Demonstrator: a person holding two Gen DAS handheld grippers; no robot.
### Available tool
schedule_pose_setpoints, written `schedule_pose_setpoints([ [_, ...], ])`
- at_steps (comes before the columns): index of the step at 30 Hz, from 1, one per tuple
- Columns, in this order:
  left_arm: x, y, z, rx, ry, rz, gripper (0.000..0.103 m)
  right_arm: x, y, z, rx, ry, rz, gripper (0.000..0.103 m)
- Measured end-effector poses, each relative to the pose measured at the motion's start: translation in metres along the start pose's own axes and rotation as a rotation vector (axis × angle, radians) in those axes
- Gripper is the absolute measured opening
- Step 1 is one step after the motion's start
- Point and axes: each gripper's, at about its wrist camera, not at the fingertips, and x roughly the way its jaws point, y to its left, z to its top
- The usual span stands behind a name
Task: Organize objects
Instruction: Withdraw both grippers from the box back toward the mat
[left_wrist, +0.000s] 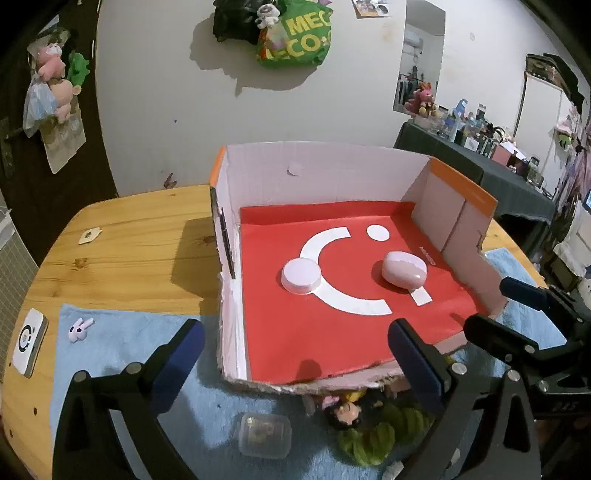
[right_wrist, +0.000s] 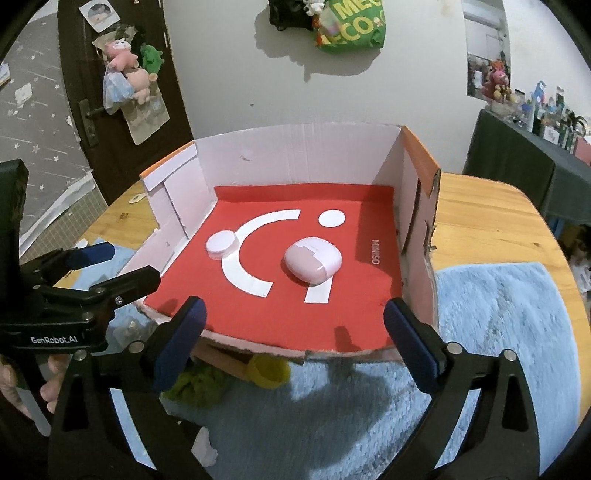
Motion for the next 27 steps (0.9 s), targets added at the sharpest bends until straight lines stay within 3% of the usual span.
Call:
schedule_pose_setpoints([
  [7, -0.008, 0.001, -0.009, -0.004, -0.003, 0.004, 0.103, -0.012, 0.004, -0.007, -0.003, -0.018, -0.006, 0.103],
  [27, -0.022, 0.002, -0.043, -0.016, 0.017, 0.002, 0.103, -0.032, 0.020, -0.035, -0.030, -0.010, -0.012, 0.103],
])
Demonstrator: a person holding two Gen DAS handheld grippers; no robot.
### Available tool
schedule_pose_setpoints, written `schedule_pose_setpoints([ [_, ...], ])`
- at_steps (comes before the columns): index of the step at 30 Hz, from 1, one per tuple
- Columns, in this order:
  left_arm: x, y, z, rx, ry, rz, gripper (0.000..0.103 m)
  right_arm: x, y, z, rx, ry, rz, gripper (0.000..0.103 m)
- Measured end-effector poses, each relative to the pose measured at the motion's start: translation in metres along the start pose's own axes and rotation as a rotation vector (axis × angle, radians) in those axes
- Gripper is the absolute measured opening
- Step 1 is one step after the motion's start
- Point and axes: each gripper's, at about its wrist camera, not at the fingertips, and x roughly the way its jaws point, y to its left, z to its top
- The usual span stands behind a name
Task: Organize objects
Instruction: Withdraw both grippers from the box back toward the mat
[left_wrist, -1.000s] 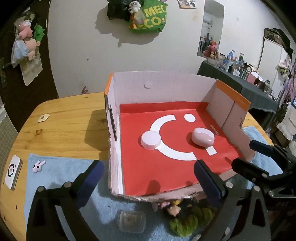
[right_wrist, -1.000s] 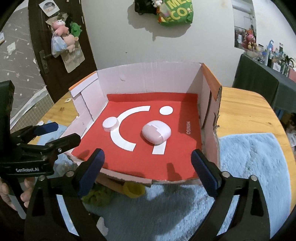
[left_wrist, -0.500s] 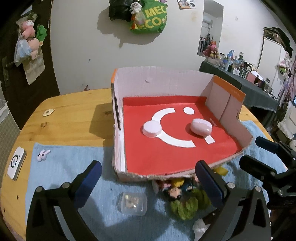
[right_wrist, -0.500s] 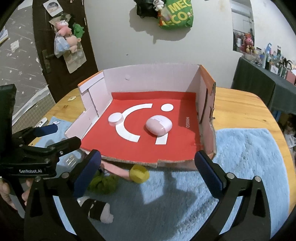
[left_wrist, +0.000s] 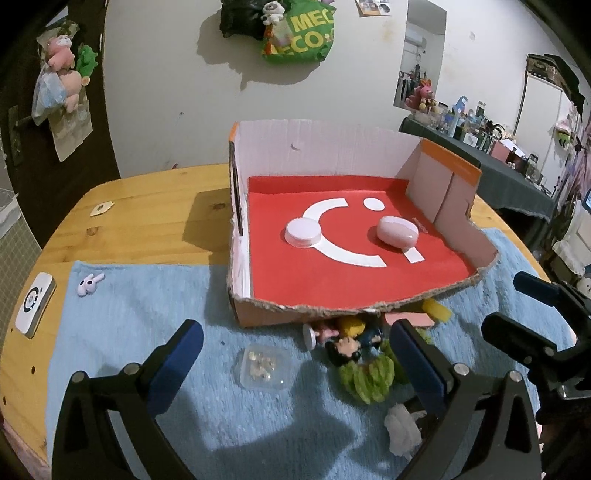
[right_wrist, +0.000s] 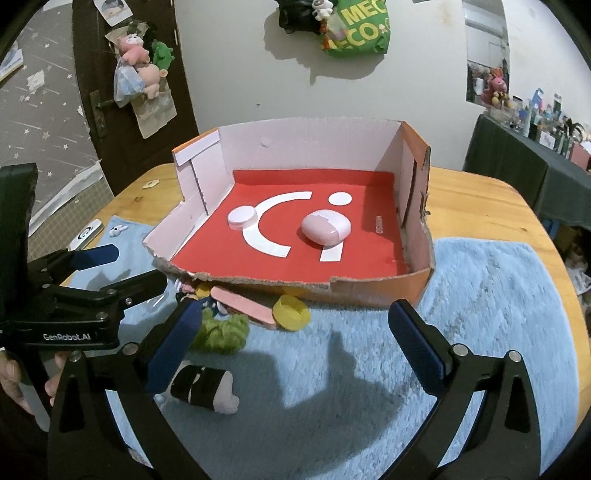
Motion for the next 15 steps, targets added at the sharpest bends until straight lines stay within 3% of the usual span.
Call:
schedule_pose_setpoints([
  [15, -0.002, 0.007, -0.018, -0.014, 0.024, 0.014, 0.103, -0.001, 0.017, -0.025, -0.025, 0.042, 0.004, 0.103],
])
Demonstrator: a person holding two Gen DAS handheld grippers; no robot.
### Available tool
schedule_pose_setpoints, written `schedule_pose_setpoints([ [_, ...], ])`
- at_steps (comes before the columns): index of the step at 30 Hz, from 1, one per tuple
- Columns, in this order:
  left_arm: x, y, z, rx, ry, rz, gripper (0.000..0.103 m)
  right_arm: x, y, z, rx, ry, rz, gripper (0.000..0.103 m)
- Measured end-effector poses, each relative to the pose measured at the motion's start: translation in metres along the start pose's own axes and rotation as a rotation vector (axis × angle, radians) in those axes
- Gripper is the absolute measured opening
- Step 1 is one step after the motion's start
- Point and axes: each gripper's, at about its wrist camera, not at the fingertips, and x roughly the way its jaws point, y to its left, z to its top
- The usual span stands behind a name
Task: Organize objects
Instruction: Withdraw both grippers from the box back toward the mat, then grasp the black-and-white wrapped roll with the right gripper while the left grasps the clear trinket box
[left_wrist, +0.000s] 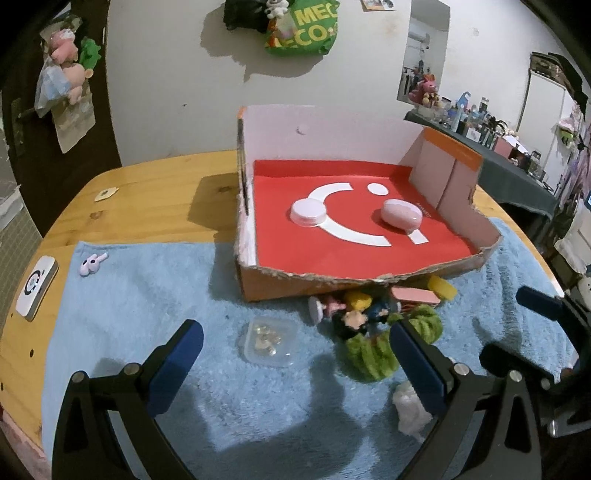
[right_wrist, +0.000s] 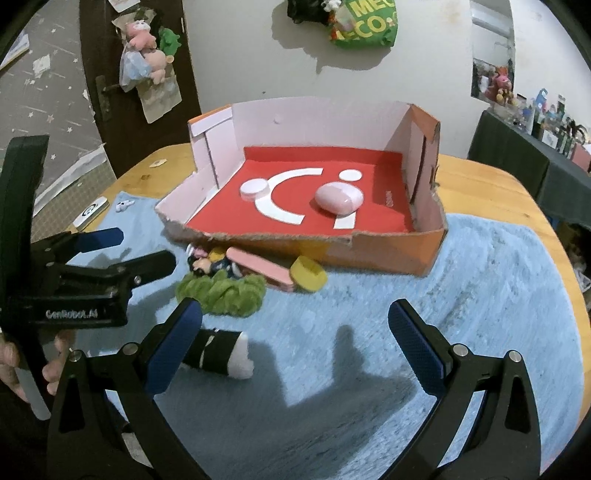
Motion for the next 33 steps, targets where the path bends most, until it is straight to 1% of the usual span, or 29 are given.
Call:
schedule_pose_setpoints([
  [3, 0.003, 0.007, -0.001, -0.012, 0.003, 0.016, 0.103, 0.001, 0.006, -0.006, -0.002, 0.009, 0.004, 0.103],
  [5, 0.005, 0.010, -0.002, -0.018, 0.006, 0.015, 0.100, 0.002, 0.011, -0.009, -0.001, 0.012, 0.007, 0.103],
  [10, 0.013, 0.015, -0.004, -0.015, 0.026, 0.010, 0.088, 0.005, 0.022, -0.016, 0.018, 0.022, 0.034, 0.103],
  [14, 0.016, 0.015, -0.005, -0.004, 0.032, 0.004, 0.082, 0.009, 0.032, -0.020, 0.012, 0.031, 0.045, 0.103],
  [16, 0.018, 0.015, -0.006, 0.001, 0.035, 0.003, 0.076, 0.012, 0.038, -0.022, -0.002, 0.039, 0.040, 0.103],
  [20, 0.020, 0.015, -0.007, 0.006, 0.039, -0.003, 0.071, 0.019, 0.045, -0.024, -0.011, 0.055, 0.043, 0.103],
  [25, 0.025, 0.014, -0.008, 0.013, 0.054, -0.015, 0.059, 0.027, 0.049, -0.030, -0.030, 0.084, 0.034, 0.102],
  [26, 0.026, 0.015, -0.008, 0.011, 0.057, -0.018, 0.058, 0.027, 0.049, -0.031, -0.032, 0.086, 0.034, 0.101],
  [27, 0.027, 0.015, -0.008, 0.009, 0.060, -0.018, 0.058, 0.027, 0.049, -0.032, -0.035, 0.088, 0.034, 0.097],
  [28, 0.028, 0.015, -0.008, 0.008, 0.061, -0.017, 0.058, 0.028, 0.049, -0.033, -0.037, 0.093, 0.035, 0.089],
  [30, 0.029, 0.016, -0.009, 0.005, 0.065, -0.017, 0.057, 0.029, 0.048, -0.034, -0.033, 0.099, 0.038, 0.080],
  [32, 0.030, 0.015, -0.009, 0.006, 0.067, -0.017, 0.052, 0.028, 0.047, -0.035, -0.037, 0.097, 0.037, 0.075],
  [33, 0.030, 0.015, -0.010, 0.007, 0.069, -0.014, 0.050, 0.027, 0.047, -0.034, -0.035, 0.095, 0.042, 0.068],
])
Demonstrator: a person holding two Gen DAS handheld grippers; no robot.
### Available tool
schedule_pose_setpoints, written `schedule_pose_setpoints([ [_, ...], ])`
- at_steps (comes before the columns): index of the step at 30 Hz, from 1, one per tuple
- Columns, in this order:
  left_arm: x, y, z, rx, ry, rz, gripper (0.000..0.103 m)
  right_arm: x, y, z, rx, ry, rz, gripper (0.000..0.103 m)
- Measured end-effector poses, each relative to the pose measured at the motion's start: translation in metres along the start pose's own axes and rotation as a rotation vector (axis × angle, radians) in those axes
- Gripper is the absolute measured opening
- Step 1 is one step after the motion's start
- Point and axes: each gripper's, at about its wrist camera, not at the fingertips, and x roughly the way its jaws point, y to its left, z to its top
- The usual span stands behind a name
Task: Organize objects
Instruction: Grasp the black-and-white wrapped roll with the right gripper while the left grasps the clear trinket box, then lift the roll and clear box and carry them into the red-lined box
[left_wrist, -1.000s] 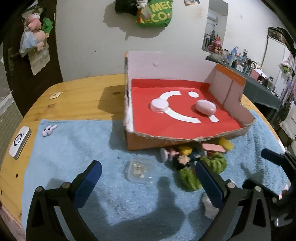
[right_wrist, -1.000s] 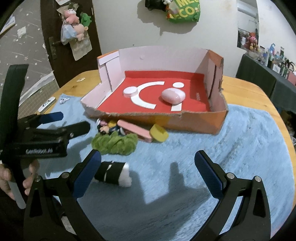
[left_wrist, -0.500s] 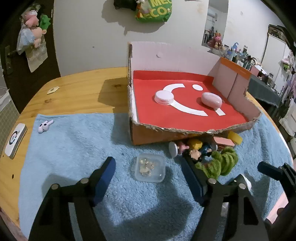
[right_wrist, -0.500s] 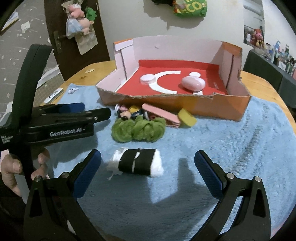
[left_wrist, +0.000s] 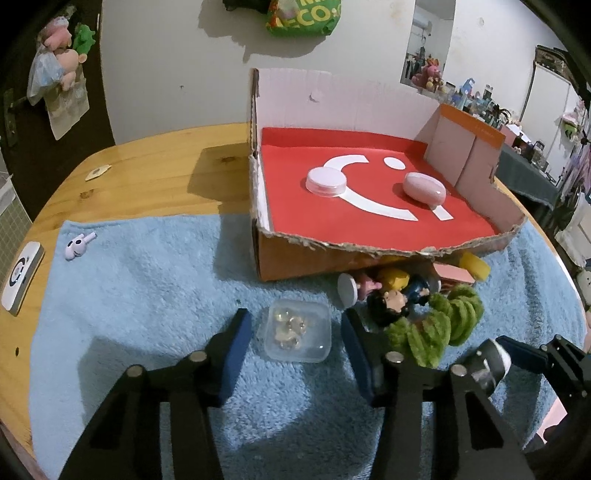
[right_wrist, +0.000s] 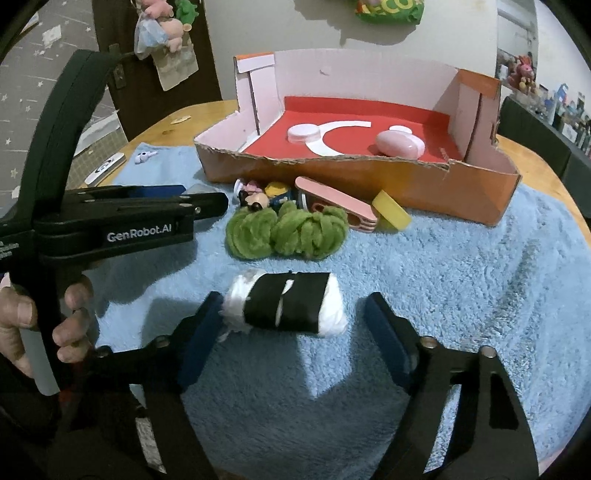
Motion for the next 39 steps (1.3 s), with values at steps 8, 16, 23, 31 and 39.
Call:
schedule_pose_setpoints([
  [8, -0.001, 0.001, -0.001, -0.012, -0.005, 0.004, 0.042, -0.003, 0.003, -0.001, -0.016, 0.002, 0.019, 0.059],
  [16, -0.015, -0.001, 0.002, -0.012, -0.036, -0.005, 0.042, -0.011, -0.001, 0.005, -0.003, -0.023, 0.046, 0.058],
  [23, -0.026, -0.008, 0.005, -0.002, -0.058, -0.025, 0.042, -0.020, -0.007, 0.013, 0.009, -0.051, 0.066, 0.058],
  [31, -0.036, -0.018, 0.012, 0.016, -0.078, -0.050, 0.042, -0.029, -0.017, 0.028, 0.018, -0.091, 0.077, 0.058],
  [39, -0.037, -0.025, 0.022, 0.025, -0.088, -0.064, 0.042, -0.037, -0.027, 0.043, 0.020, -0.122, 0.080, 0.058],
])
